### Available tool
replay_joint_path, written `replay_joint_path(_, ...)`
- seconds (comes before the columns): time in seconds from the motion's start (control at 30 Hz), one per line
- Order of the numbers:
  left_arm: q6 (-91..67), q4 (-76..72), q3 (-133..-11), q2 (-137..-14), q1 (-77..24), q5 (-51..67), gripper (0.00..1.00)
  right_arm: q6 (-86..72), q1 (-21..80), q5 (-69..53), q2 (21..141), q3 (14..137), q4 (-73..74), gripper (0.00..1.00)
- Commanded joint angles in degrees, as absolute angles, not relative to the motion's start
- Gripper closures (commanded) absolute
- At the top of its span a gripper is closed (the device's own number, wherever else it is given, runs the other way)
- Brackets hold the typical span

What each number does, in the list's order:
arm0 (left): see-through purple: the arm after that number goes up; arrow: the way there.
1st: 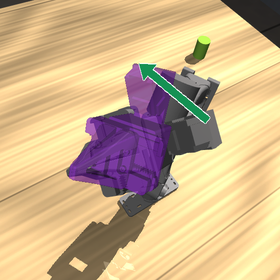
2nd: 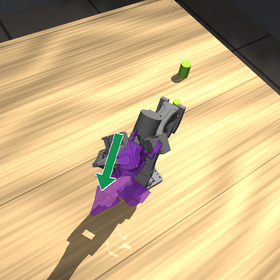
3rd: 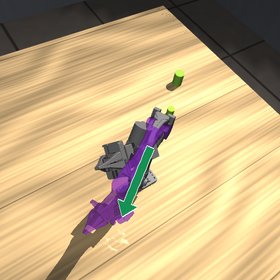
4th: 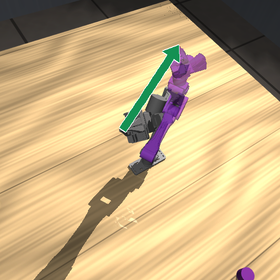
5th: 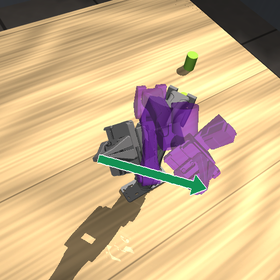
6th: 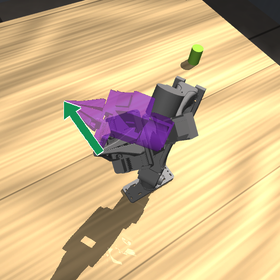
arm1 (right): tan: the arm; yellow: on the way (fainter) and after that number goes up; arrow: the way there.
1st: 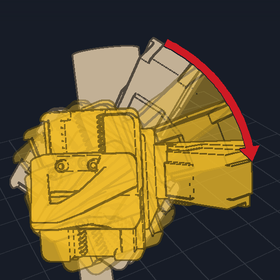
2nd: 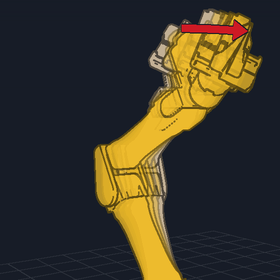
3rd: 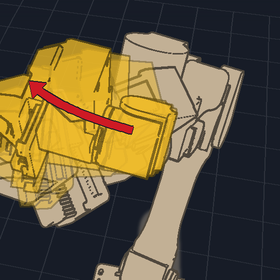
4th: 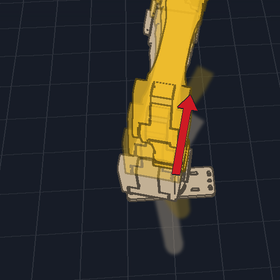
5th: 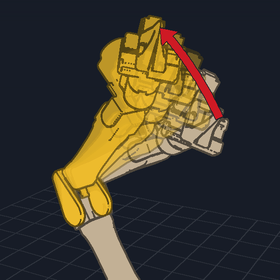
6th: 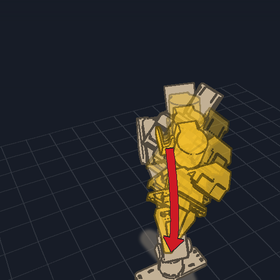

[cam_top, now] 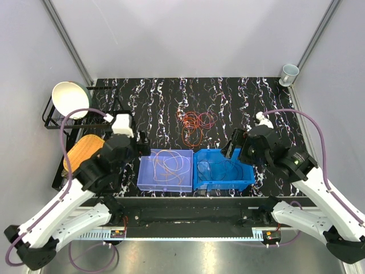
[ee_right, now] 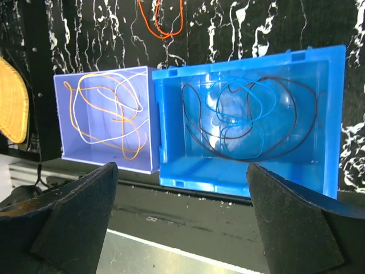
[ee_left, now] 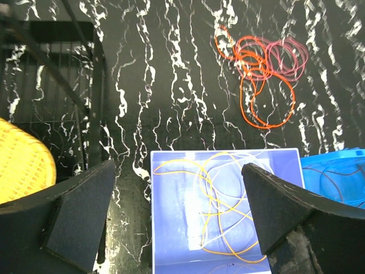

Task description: Untangle the cables

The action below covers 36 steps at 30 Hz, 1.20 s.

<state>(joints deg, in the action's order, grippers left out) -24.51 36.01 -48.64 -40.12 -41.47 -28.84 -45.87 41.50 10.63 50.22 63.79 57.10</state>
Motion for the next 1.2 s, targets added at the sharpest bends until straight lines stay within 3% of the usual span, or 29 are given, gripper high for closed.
replay_joint_path(0.0,-24.3,29.7,-51.9,-46.3,-41.3,-26.6,0.03,-43.7,41.3,12.8,52.3,64.3,55.7,0.0)
replay_joint_path(0.2,-22.8,24.4,-57.2,-59.0,-41.2,-23.4,0.03,-43.2,41.3,11.2,50.0,60.9,52.2,0.0)
replay_joint_path(0.57,-27.5,19.6,-78.1,-95.0,-34.3,-13.5,0.01,-40.1,41.3,10.8,49.2,58.3,49.8,0.0)
replay_joint_path(0.87,-29.4,20.0,-94.9,-116.5,-29.5,-9.1,0.01,-37.4,41.4,10.9,49.9,57.2,48.3,0.0)
replay_joint_path(1.17,-28.0,22.7,-106.5,-128.0,-26.8,-5.2,0.19,-37.4,41.3,8.9,51.2,54.3,45.5,0.0)
